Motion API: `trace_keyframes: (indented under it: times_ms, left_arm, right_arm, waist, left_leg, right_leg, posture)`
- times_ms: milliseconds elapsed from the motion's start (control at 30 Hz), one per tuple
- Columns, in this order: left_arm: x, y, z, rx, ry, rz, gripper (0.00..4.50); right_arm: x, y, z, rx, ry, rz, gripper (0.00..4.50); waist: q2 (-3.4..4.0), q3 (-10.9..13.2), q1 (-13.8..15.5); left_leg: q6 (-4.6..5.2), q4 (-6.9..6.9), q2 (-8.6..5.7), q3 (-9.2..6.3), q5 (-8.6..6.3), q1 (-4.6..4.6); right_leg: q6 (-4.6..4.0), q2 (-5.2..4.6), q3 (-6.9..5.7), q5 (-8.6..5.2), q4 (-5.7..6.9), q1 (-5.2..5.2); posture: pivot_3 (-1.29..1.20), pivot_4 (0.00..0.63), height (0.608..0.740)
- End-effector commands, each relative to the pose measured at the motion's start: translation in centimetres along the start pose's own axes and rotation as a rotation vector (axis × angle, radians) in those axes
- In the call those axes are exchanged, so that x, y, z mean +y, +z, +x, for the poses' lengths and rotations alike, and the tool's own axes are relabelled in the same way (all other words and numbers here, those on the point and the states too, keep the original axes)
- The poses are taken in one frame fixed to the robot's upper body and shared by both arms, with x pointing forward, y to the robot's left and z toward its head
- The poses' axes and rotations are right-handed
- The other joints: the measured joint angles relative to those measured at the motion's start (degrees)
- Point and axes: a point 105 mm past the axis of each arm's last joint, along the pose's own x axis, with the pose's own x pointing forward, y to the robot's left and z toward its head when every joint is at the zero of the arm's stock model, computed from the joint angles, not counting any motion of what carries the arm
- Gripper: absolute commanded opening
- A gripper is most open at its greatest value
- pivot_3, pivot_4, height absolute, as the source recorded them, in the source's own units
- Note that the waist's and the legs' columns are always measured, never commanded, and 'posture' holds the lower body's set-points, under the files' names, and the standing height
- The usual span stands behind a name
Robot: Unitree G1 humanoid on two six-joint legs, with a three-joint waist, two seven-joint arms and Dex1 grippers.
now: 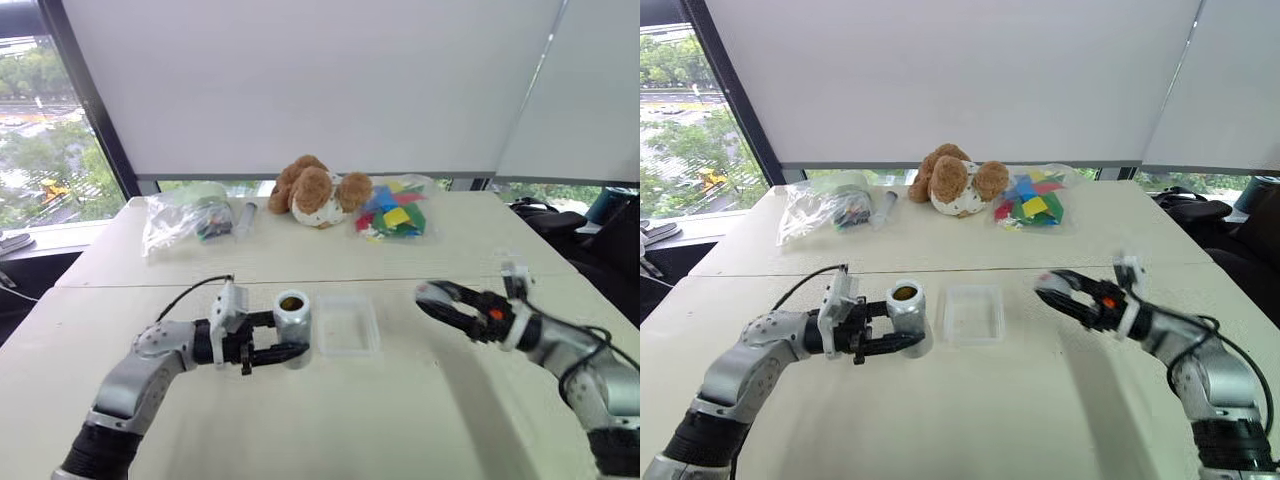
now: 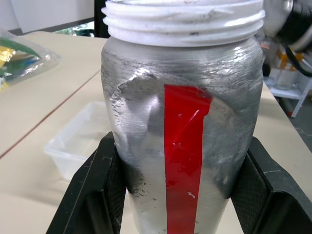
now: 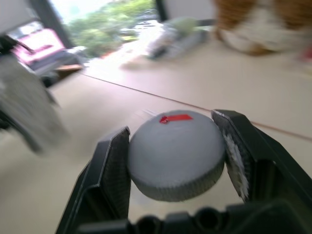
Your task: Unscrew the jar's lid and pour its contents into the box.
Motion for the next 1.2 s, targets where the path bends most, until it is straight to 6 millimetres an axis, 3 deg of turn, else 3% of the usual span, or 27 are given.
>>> trace_keyframes:
  times_ms: [33, 167, 267, 367, 433, 500, 567, 667, 800, 933, 1067, 1200]
  left_arm:
    - [1.5, 1.5, -0.1, -0.013, 0.023, 0.051, 2.22]
    - [3.3, 2.2, 0.7, -0.016, 0.066, 0.103, 2.22]
    - [4.2, 2.3, 1.2, -0.002, 0.087, 0.12, 2.22]
    - [5.1, 2.1, 1.8, 0.036, 0.118, 0.156, 2.22]
    - [5.4, 2.2, 2.0, 0.046, 0.132, 0.19, 2.22]
    - [5.9, 2.3, 2.3, 0.065, 0.153, 0.237, 2.22]
    - [7.1, 2.3, 2.7, 0.121, 0.211, 0.299, 2.22]
    - [8.8, 3.0, 3.4, 0.162, 0.298, 0.459, 2.22]
    - [9.6, 3.4, 5.0, 0.249, 0.34, 0.867, 2.22]
    - [9.6, 3.3, 6.7, 0.272, 0.377, 1.295, 2.22]
    - [9.1, 2.0, 8.1, 0.264, 0.334, 1.737, 2.22]
    - [8.8, 0.9, 8.9, 0.196, 0.296, 2.032, 2.22]
  right_arm:
    - [-2.2, -2.3, -1.6, 0.028, -0.102, -0.081, 2.3]
    - [-3.4, -5.0, -1.8, 0.063, -0.163, -0.027, 2.3]
    - [-3.8, -5.9, -2.0, 0.066, -0.19, -0.001, 2.3]
    - [-4.0, -6.0, -2.3, 0.035, -0.21, 0.058, 3.82]
    - [-3.8, -5.9, -2.6, 0.039, -0.197, 0.057, 4.46]
    - [-3.6, -5.0, -3.4, 0.022, -0.196, 0.02, 4.46]
    - [-2.9, -2.6, -4.2, -0.025, -0.182, -0.032, 4.46]
    - [-0.1, 0.2, -4.1, -0.044, -0.098, -0.108, 4.46]
    - [3.7, 1.9, -3.5, -0.023, 0.005, -0.182, 4.46]
    - [6.3, 2.3, -3.1, -0.01, 0.062, -0.22, 4.46]
    - [7.1, 1.9, -3.0, -0.009, 0.045, -0.2, 4.46]
    - [7.2, 1.9, -2.9, -0.014, 0.029, -0.193, 4.46]
  waist:
    - [0.06, 0.01, -0.38]
    - [0.05, 0.02, -1.33]
    - [0.07, 0.02, -1.24]
    - [0.07, 0.02, -1.09]
    - [0.07, 0.02, -1.03]
    - [0.07, 0.02, -0.9]
    - [0.1, 0.05, -0.41]
    - [0.14, 0.07, 0.21]
    - [0.11, 0.06, 0.28]
    - [0.11, 0.07, 0.43]
    - [0.01, 0.13, 0.46]
    - [-0.01, 0.14, 0.45]
  left_leg:
    - [0.01, 0.0, 0.01, 0.01, 0.01, 0.02]
    - [0.01, -0.06, 0.02, 0.0, 0.01, 0.09]
    - [0.01, -0.06, 0.03, -0.01, 0.01, 0.1]
    - [0.0, -0.06, 0.03, -0.02, 0.01, 0.09]
    - [0.0, -0.06, 0.03, -0.02, 0.01, 0.09]
    - [0.0, -0.05, 0.02, -0.02, 0.01, 0.09]
    - [0.0, -0.04, 0.02, -0.06, 0.01, 0.06]
    - [0.0, -0.03, 0.0, -0.06, 0.01, 0.06]
    - [0.0, -0.02, 0.02, -0.06, 0.0, 0.11]
    - [-0.01, -0.02, 0.0, -0.05, 0.0, 0.09]
    - [-0.01, -0.01, -0.02, -0.04, 0.0, 0.05]
    - [-0.01, -0.01, -0.05, -0.01, 0.0, 0.04]
  right_leg:
    - [-0.01, 0.01, 0.01, 0.01, 0.01, 0.0]
    - [0.02, 0.04, 0.03, 0.02, 0.04, 0.03]
    - [0.03, 0.06, 0.03, 0.02, 0.04, 0.05]
    - [0.04, 0.06, 0.03, 0.02, 0.02, 0.06]
    - [0.04, 0.04, 0.03, 0.02, 0.01, 0.09]
    - [0.04, 0.02, 0.03, 0.02, 0.0, 0.1]
    - [0.05, 0.02, 0.01, 0.01, 0.0, 0.1]
    - [0.07, 0.01, 0.01, 0.01, 0.0, 0.1]
    - [0.08, 0.03, 0.01, 0.02, -0.01, 0.14]
    - [0.09, 0.0, 0.0, 0.02, -0.07, 0.16]
    - [0.3, -0.05, 0.01, 0.13, -0.13, 0.17]
    - [0.39, -0.08, 0.01, 0.13, -0.17, 0.17]
  posture:
    - [0.0, 0.15, 0.74]
    - [0.0, 0.15, 0.74]
    - [0.0, 0.15, 0.74]
    - [0.0, 0.15, 0.74]
    - [0.0, 0.15, 0.74]
    - [0.0, 0.15, 0.74]
    - [0.0, 0.15, 0.74]
    - [0.0, 0.15, 0.74]
    - [0.0, 0.15, 0.74]
    - [0.0, 0.15, 0.74]
    - [0.0, 0.15, 0.74]
    - [0.0, 0.15, 0.74]
